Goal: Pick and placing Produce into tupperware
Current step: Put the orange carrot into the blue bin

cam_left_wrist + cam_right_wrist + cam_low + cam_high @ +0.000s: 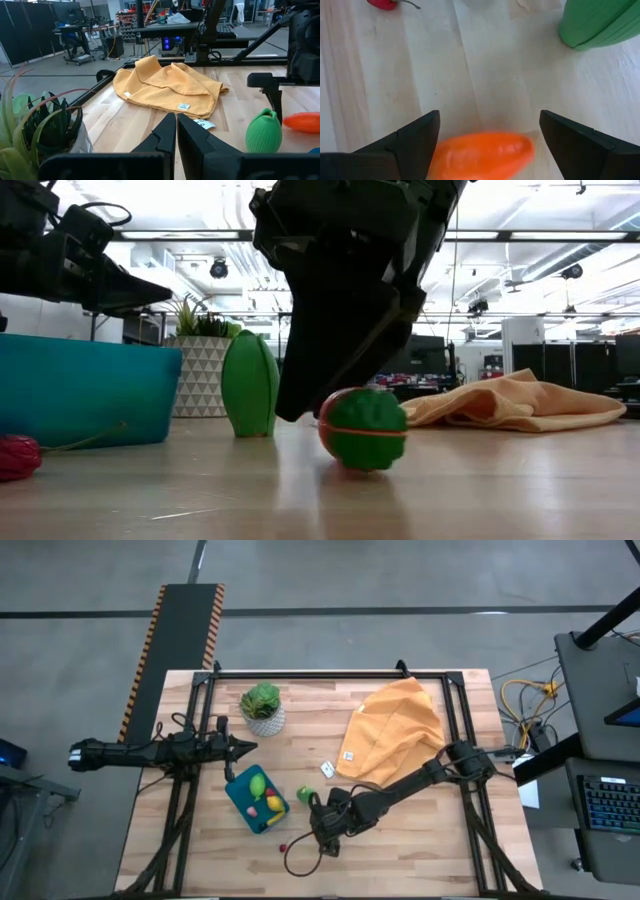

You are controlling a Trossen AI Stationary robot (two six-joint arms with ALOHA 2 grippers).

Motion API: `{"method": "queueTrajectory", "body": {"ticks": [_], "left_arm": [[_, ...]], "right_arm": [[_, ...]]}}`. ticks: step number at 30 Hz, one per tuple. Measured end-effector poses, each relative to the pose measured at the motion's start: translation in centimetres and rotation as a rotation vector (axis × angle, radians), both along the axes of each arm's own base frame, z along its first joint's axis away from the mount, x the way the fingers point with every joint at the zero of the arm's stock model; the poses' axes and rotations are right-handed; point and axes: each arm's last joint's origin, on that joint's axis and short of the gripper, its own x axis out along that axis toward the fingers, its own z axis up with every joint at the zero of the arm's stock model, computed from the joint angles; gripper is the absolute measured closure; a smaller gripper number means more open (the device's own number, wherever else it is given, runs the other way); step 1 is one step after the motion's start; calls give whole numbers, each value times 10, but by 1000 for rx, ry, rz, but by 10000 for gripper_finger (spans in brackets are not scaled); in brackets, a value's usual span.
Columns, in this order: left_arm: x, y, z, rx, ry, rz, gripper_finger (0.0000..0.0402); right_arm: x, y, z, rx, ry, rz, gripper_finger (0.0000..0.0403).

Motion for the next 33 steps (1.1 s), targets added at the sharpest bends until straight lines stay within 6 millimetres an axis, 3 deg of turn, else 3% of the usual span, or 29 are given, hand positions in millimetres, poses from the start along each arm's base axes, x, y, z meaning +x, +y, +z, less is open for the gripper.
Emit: {"method": "queueTrajectory", "body": {"ticks": [12,17,25,33], "left_arm": [[0,0,0,-1,0,0,402],[0,0,0,-1,0,0,402],[0,0,0,-1,0,0,402],[0,0,0,-1,-1,0,402]], "right_arm": [[1,1,2,3,-7,2,69],[9,3,17,4,-52,36,69],[13,10,57,-124,-48,279,69],[-7,18,40,-198,106,528,69]]}}
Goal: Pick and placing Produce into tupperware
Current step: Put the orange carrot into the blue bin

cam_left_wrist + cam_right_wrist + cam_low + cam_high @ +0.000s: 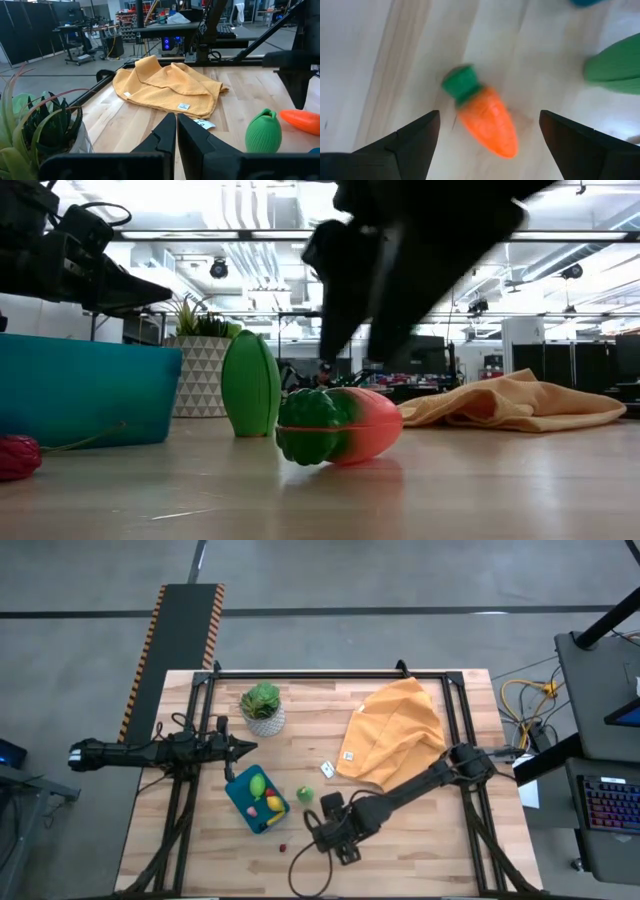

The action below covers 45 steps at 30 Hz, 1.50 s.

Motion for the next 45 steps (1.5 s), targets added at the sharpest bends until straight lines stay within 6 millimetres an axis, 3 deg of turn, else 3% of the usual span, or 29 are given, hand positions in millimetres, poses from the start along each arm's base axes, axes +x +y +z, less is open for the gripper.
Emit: {"method": "queueTrajectory", "body": {"ticks": [23,45], "left_arm": [[0,0,0,0,0,0,402],[0,0,0,0,0,0,402]], "right_arm": [[-6,-1,-39,-19,-47,70,69],[-6,-12,-53,-10,-47,37,74]]}}
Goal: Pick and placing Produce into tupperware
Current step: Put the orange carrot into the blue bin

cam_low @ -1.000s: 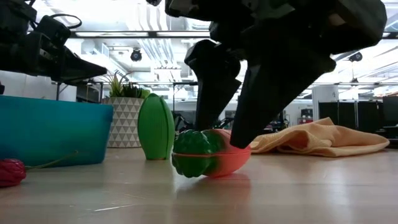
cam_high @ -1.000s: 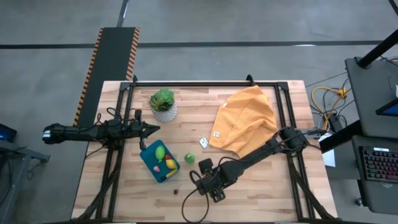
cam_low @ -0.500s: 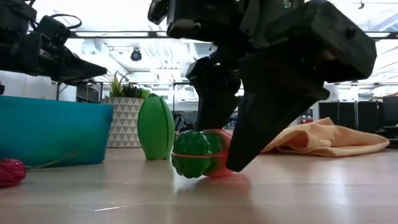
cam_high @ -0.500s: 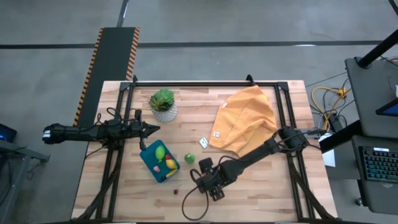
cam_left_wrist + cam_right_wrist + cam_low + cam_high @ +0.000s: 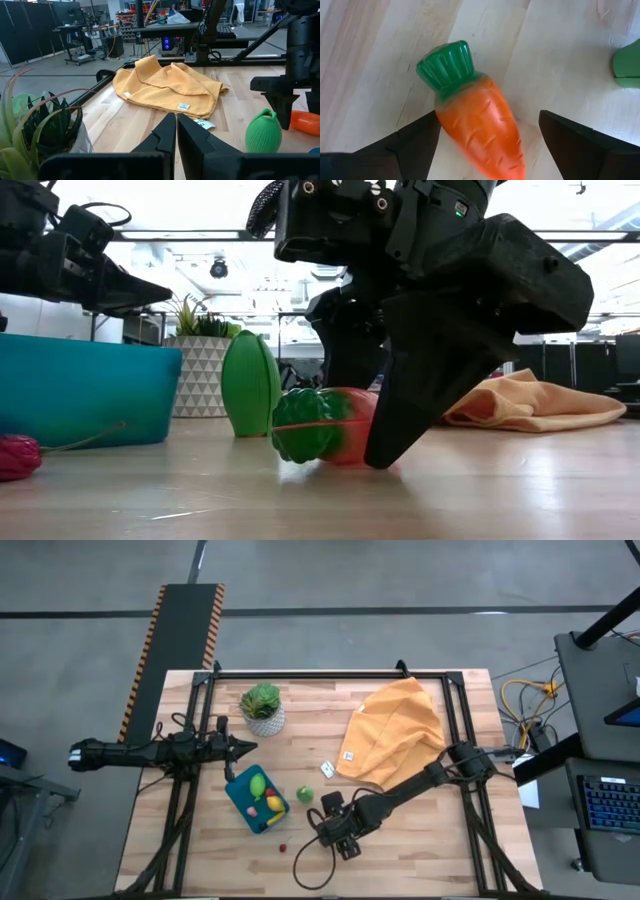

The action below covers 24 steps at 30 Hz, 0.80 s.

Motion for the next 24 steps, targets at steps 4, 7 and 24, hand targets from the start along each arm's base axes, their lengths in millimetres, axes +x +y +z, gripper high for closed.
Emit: {"method": "queueTrajectory", "body": {"ticks": [4,7,24], "left_arm": [[0,0,0,0,0,0,402],[0,0,0,0,0,0,402],[0,0,0,0,0,0,402]], "right_arm": [[1,0,0,7,-8,3,74],[1,1,0,14,-9,-2,74],[2,2,0,55,-15,-86,128]]}}
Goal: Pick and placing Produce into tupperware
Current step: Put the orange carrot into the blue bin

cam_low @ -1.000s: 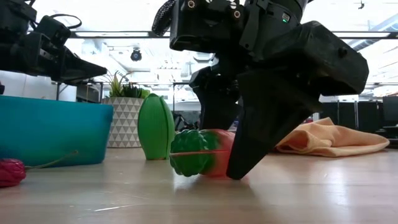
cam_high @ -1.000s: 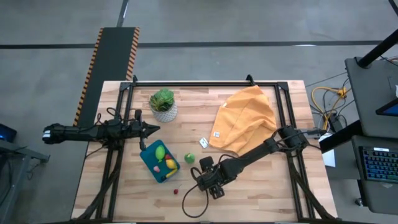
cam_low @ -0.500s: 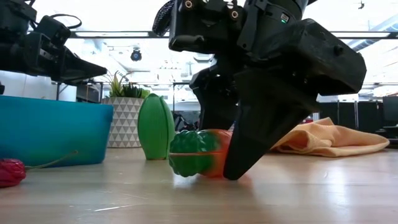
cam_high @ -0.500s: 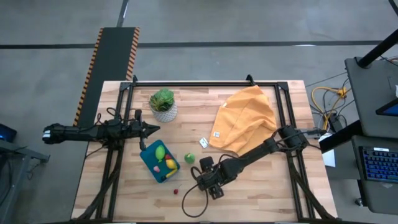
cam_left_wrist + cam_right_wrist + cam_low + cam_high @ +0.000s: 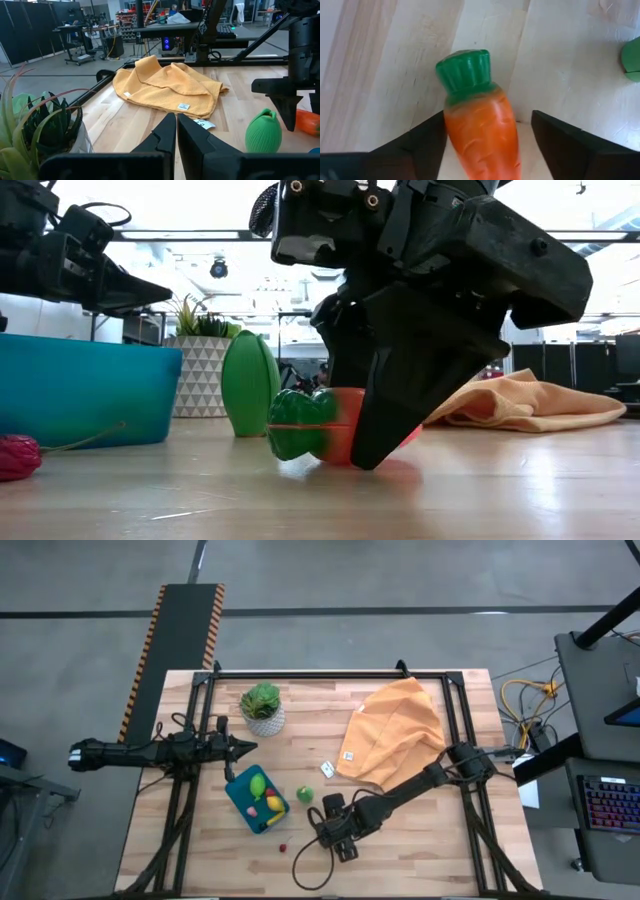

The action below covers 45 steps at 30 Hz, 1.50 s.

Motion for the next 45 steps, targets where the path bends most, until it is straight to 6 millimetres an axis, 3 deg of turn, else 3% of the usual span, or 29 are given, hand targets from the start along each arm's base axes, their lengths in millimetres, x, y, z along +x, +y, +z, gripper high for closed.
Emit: {"method": "queueTrajectory", "body": {"ticks": [7,15,32,45], "left_arm": [[0,0,0,0,0,0,402],[0,0,0,0,0,0,402],[0,0,0,0,0,0,402],[0,0,0,0,0,0,402]], "right_arm": [[0,0,0,3,2,2,195],[0,0,0,12,7,6,239],[0,0,0,12,7,6,242],[12,5,22,21,-72,-5,242]]}}
